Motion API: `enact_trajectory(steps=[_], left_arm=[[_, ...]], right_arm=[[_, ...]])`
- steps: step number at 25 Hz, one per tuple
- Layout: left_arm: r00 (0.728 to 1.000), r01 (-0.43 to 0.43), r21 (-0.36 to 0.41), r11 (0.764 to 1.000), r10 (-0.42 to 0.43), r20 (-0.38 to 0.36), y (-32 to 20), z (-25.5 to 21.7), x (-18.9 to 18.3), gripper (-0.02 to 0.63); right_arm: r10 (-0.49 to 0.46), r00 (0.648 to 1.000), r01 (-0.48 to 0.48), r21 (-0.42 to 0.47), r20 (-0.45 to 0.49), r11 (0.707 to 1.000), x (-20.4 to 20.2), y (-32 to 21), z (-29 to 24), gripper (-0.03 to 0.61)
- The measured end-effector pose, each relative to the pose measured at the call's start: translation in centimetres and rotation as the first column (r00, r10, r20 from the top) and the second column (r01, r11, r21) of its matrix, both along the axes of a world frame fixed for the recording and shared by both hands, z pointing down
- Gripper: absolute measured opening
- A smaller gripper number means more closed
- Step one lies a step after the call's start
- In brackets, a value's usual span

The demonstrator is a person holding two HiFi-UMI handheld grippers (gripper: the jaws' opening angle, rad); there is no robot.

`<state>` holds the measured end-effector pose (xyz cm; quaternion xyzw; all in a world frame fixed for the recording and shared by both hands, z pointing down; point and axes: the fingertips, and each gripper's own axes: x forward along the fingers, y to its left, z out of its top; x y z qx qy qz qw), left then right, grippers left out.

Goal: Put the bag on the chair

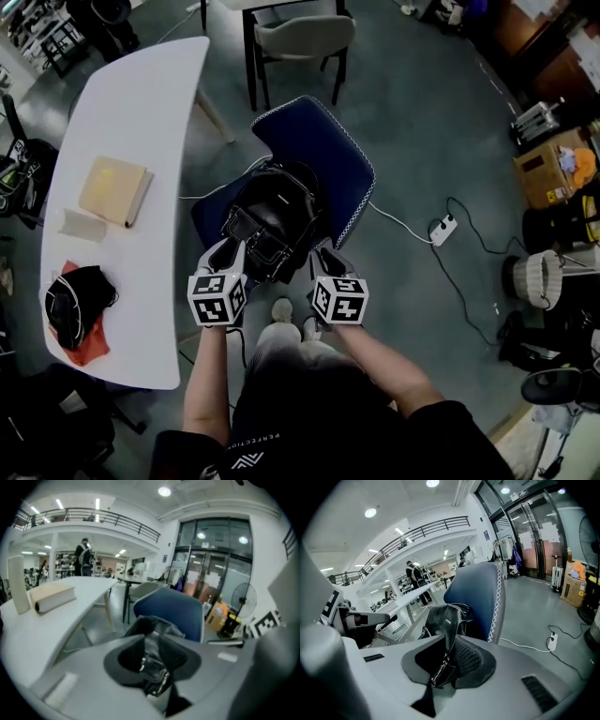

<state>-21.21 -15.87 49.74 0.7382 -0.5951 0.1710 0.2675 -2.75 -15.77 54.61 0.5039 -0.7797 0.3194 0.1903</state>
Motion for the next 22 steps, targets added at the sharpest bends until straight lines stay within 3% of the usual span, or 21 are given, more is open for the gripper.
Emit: enact_trajectory(steps=[9, 22], left_arm=[[0.998, 0.060, -0.020, 0.998, -0.061, -0.035, 3.4, -0.1, 0.2, 0.057], [0.994, 0.102, -0.062, 0.993, -0.104, -0.025, 7.4, 0.3, 1.0, 0.028]], right_arm=[[-0.028, 0.999, 0.029, 0.033, -0.026, 0.999, 0.8, 0.3, -1.8, 0.002], [-0.132, 0.991, 0.133, 0.051, -0.007, 0.990, -0.5, 1.9, -3.4, -0.002]])
